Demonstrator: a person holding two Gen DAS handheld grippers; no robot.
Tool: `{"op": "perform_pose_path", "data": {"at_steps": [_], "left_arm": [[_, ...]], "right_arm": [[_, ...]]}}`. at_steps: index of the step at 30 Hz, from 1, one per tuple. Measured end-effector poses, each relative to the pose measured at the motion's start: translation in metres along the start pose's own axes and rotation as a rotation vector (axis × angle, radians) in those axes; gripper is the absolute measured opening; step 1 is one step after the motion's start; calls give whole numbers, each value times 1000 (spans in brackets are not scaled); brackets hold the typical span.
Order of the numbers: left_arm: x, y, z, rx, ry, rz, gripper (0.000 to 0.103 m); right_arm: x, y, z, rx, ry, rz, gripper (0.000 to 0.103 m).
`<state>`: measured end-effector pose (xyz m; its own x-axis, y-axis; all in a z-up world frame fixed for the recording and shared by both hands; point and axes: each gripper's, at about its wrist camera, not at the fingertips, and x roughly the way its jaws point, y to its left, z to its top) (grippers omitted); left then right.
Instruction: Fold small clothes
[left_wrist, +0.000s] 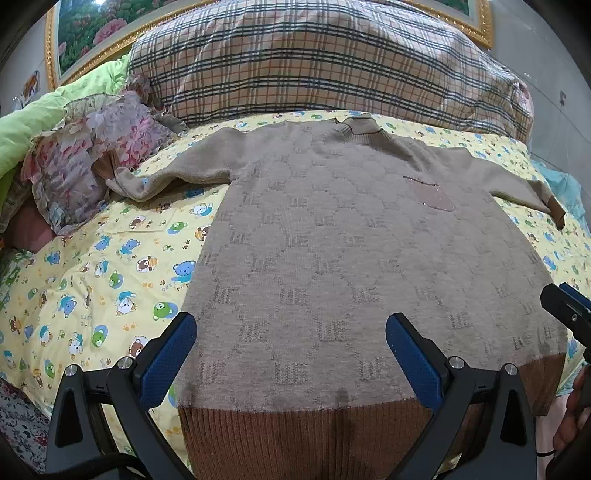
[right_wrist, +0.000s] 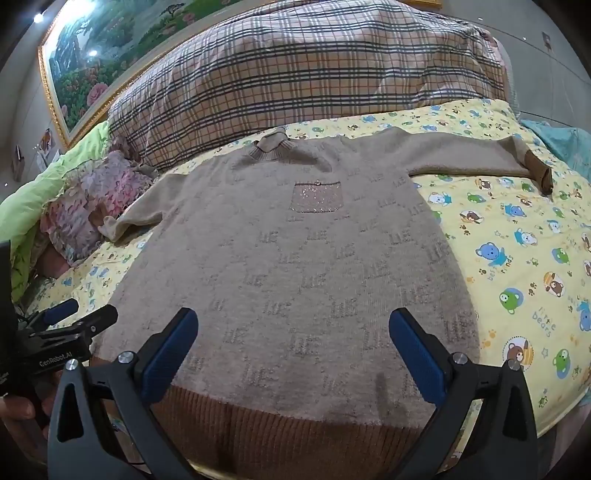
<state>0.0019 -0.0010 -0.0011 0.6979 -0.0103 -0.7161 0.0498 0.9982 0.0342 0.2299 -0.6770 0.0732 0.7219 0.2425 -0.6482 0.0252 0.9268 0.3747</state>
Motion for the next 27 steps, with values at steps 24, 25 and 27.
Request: {"op": "perform_pose_path", "data": {"at_steps": [24, 25, 27], "left_arm": [[-2, 0, 0, 7, -5, 2, 103], [-2, 0, 1, 12, -1, 6, 103], [0, -1, 2, 23, 10, 20, 103]], "right_arm": [[107, 15, -43, 43, 11, 6, 103], [107, 15, -43, 43, 11, 7, 103], [108, 14, -43, 44, 15, 8, 103]]}}
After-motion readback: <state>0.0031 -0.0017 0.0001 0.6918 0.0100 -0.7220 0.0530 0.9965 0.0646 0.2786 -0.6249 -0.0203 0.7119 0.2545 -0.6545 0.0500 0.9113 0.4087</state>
